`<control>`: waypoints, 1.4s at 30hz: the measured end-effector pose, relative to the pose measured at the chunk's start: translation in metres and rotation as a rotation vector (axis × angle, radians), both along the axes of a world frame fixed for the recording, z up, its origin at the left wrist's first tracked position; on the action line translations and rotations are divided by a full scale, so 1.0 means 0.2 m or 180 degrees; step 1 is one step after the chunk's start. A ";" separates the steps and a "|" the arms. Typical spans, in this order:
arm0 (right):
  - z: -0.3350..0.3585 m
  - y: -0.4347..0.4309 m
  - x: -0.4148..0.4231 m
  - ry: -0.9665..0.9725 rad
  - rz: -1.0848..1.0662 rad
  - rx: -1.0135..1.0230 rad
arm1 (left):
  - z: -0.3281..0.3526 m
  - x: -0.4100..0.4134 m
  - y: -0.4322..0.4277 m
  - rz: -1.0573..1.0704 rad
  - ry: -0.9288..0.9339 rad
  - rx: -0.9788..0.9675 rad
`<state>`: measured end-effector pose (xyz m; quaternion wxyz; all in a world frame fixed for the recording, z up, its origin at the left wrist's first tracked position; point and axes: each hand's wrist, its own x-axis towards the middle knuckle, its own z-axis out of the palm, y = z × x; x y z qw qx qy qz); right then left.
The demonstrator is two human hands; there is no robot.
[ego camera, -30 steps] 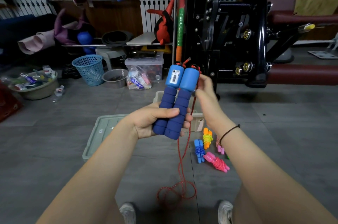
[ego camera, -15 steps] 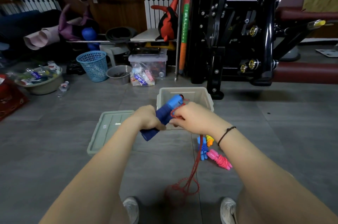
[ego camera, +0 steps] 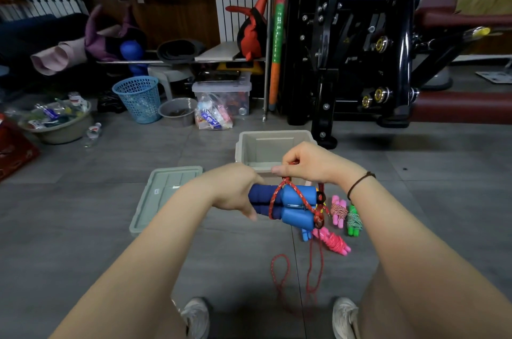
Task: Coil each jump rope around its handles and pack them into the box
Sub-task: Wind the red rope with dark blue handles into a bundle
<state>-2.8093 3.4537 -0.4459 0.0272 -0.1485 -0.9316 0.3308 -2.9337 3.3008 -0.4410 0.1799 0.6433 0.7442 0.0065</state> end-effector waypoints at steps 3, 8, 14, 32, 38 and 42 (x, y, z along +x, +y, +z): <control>0.00 0.00 0.02 0.0259 -0.0198 -0.1349 | 0.01 -0.01 -0.03 0.0304 -0.0803 0.0360; 0.01 -0.02 0.01 0.0461 -0.0620 -0.1461 | 0.03 -0.06 -0.04 0.1662 -0.2434 0.1245; 0.08 -0.13 0.05 0.0280 -0.0147 -0.0831 | -0.03 -0.15 -0.01 0.2616 -0.2654 0.1633; 0.08 -0.07 0.05 0.0191 -0.0411 0.1064 | -0.17 0.11 0.07 0.0526 0.1440 0.0226; -0.02 0.05 0.04 0.0145 -0.0614 0.0522 | -0.10 0.09 0.04 0.0055 0.0903 0.0909; 0.01 0.04 0.06 0.0567 -0.0858 -0.0998 | -0.04 0.05 -0.03 0.0578 -0.0346 0.1752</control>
